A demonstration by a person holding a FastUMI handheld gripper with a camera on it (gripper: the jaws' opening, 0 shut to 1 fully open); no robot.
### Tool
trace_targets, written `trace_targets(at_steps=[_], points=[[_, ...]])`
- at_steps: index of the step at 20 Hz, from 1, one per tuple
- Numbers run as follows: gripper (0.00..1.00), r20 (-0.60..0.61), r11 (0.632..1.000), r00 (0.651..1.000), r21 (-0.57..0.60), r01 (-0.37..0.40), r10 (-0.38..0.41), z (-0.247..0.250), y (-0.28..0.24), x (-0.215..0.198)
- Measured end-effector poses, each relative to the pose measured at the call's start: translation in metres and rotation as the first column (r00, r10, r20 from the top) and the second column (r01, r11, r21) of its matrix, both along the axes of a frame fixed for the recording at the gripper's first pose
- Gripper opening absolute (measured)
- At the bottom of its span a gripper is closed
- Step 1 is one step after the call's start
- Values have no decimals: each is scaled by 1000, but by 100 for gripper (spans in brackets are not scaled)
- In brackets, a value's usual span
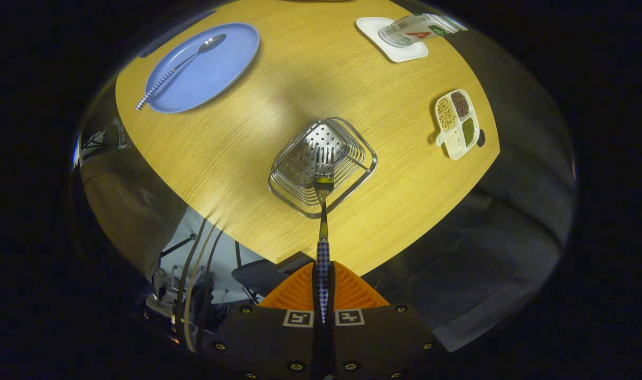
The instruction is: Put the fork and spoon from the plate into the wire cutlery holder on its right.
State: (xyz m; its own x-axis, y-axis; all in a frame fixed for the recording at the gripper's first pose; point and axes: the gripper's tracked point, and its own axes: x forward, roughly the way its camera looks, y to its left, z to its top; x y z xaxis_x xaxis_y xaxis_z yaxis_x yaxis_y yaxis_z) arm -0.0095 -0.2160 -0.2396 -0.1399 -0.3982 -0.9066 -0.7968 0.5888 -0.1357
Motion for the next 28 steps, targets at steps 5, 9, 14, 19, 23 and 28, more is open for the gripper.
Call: trace_targets(at_steps=[5,9,14,19,23,28], points=[[1,-47,1000,999,-16,6,-7,-23,6,9],[3,-68,1000,998,-5,14,-14,-35,11,13],[10,-57,997,996,8,70,-70,-38,12,19],[24,-21,986,987,46,162,-161,-35,15,22],[23,41,974,976,93,209,-213,-22,17,28],[51,87,947,955,182,265,-284,3,30,29]])
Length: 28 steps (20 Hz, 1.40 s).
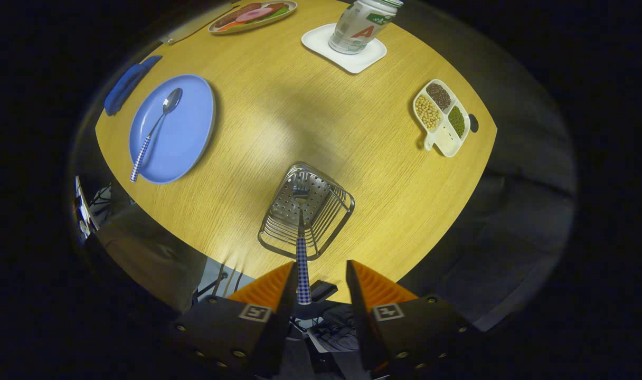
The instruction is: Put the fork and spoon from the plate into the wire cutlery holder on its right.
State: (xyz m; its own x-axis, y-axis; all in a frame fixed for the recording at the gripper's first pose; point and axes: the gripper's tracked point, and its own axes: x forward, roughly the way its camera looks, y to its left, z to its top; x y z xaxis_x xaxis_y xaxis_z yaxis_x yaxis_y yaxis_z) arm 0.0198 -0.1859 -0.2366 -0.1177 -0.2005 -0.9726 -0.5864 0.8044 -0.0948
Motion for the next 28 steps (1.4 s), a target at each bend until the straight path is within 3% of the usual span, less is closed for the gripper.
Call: trace_targets(at_steps=[1,7,13,28], points=[[65,11,1000,1000,21,16,-16,1,3,-5],[65,60,988,993,116,98,-105,22,28,-20],[65,58,949,973,244,201,-222,30,78,-43],[65,26,906,977,381,184,-209,0,211,-86]])
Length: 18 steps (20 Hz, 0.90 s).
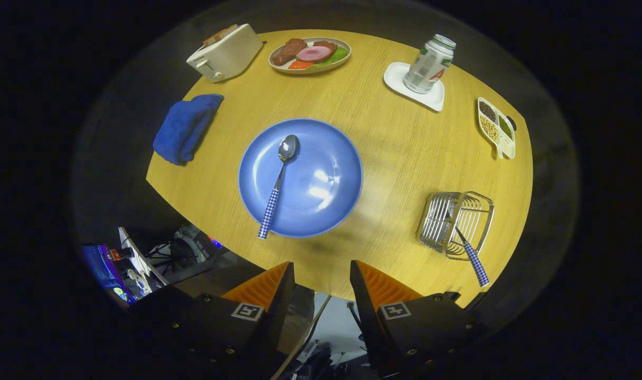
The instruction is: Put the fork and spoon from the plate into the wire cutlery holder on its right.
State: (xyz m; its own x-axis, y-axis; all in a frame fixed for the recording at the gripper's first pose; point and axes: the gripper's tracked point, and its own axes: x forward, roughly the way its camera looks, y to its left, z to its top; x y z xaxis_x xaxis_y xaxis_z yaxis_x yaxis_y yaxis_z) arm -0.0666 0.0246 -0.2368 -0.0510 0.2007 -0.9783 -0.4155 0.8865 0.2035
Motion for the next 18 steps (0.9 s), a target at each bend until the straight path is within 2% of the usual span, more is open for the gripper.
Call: trace_targets(at_steps=[8,13,18], points=[[65,-19,1000,1000,23,-7,7,-18,41,-8],[66,-30,996,998,66,57,-55,-36,73,-5],[65,-20,992,993,52,114,-113,-59,86,6]])
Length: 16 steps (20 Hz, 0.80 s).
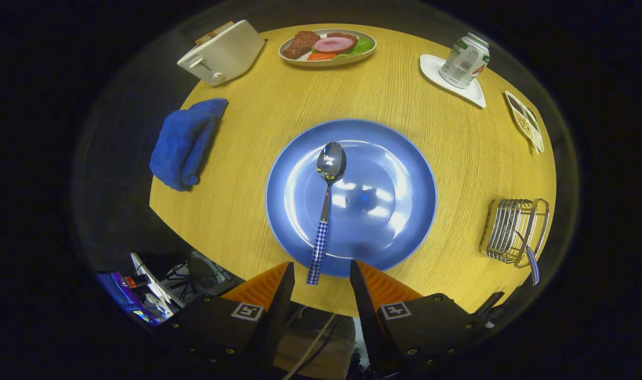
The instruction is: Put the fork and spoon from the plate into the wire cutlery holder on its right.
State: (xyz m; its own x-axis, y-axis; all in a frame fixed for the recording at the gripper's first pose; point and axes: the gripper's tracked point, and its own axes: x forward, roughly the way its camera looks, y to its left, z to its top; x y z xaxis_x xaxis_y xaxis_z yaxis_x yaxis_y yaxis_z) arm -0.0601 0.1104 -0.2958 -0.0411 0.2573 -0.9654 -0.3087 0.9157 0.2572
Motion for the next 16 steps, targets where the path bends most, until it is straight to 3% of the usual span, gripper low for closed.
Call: trace_targets(at_steps=[8,10,15,16], points=[[65,-12,999,1000,-39,-16,16,-24,9,7],[29,3,997,1000,-70,-20,20,-36,5,8],[28,-6,997,999,-70,-43,43,-44,5,5],[7,-27,995,998,-85,-59,57,-43,1,-1]])
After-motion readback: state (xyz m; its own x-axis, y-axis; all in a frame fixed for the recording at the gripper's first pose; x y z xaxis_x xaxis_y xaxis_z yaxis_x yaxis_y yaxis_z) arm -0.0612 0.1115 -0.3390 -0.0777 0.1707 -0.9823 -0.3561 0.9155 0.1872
